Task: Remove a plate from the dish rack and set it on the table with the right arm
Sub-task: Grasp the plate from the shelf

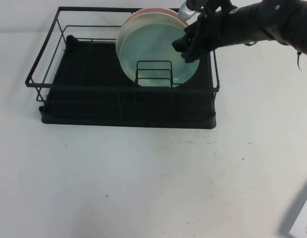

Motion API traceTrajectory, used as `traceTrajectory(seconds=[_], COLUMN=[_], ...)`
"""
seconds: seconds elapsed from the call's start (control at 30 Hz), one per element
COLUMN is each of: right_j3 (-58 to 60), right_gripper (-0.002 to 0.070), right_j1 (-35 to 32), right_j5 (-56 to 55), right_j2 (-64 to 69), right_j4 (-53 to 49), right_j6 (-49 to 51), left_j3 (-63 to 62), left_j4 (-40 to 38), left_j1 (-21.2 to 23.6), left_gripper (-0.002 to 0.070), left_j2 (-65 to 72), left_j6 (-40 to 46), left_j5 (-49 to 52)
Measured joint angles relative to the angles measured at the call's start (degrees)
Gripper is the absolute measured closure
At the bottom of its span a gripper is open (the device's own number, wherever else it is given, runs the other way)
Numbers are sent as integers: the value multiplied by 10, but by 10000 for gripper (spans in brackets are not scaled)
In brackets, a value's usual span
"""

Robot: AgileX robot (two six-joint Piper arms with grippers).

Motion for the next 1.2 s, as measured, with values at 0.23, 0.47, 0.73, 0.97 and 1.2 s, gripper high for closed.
traceTrajectory(seconds=[0.23, 0.47, 0.73, 0.97, 1.2], right_j3=[0, 0, 0, 0, 0], right_gripper=[325, 325, 325, 325, 325], right_j1=[0, 0, 0, 0, 0], right_j5=[-27, -27, -60, -81, -85], right_j2=[0, 0, 0, 4, 27], right_j4=[29, 41, 48, 79, 92], right_j6=[0, -1, -77, -109, -130], left_j3=[0, 0, 0, 0, 0], left_j4=[0, 0, 0, 0, 0], left_j1=[0, 0, 0, 0, 0], left_gripper=[679, 679, 679, 679, 679], left_j2=[0, 0, 0, 0, 0], left_j6=[0, 0, 0, 0, 0], left_j5=[0, 0, 0, 0, 0])
